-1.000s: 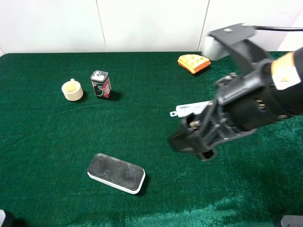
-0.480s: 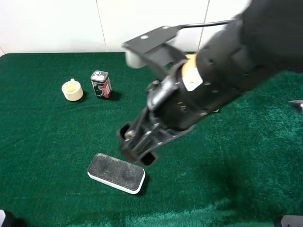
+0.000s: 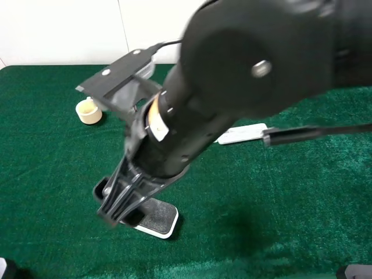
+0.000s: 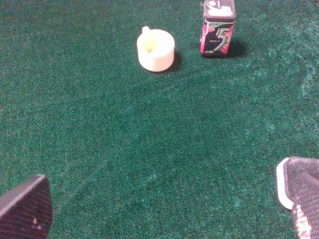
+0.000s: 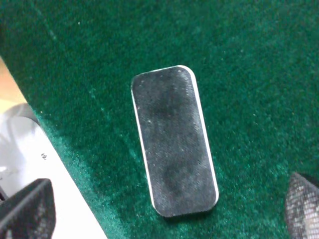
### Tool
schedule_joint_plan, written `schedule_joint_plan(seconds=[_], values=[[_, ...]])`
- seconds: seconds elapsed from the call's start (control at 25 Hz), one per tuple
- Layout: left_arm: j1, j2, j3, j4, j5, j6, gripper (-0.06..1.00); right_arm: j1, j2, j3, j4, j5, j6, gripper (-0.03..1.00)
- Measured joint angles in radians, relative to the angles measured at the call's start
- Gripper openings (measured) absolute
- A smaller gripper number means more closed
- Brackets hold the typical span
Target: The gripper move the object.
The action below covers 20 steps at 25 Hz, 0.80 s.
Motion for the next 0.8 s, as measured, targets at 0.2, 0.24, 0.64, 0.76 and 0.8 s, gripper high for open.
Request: schedule_joint_plan(seconds=[0.2, 0.24, 0.64, 0.76, 0.8], values=[[0.0, 0.0, 0.0, 0.0, 0.0, 0.0, 0.98, 0.045, 0.065, -0.04, -0.011, 0.004, 0.006, 0.7], [0.0, 0.0, 0.0, 0.0, 0.0, 0.0, 0.98, 0.05, 0.077, -0.048, -0.01, 0.004, 0.006, 0.7], [0.0, 0.0, 0.0, 0.0, 0.0, 0.0, 0.97, 0.05, 0.172, -0.115, -0.01, -0.004, 0.007, 0.7], [0.0, 0.0, 0.0, 0.0, 0.0, 0.0, 0.97, 0.05, 0.192, -0.117, -0.01, -0.015, 0.007, 0.7], [0.0, 0.0, 0.0, 0.0, 0.0, 0.0, 0.97, 0.05, 0.199, -0.117, -0.009, -0.017, 0.007, 0.7]])
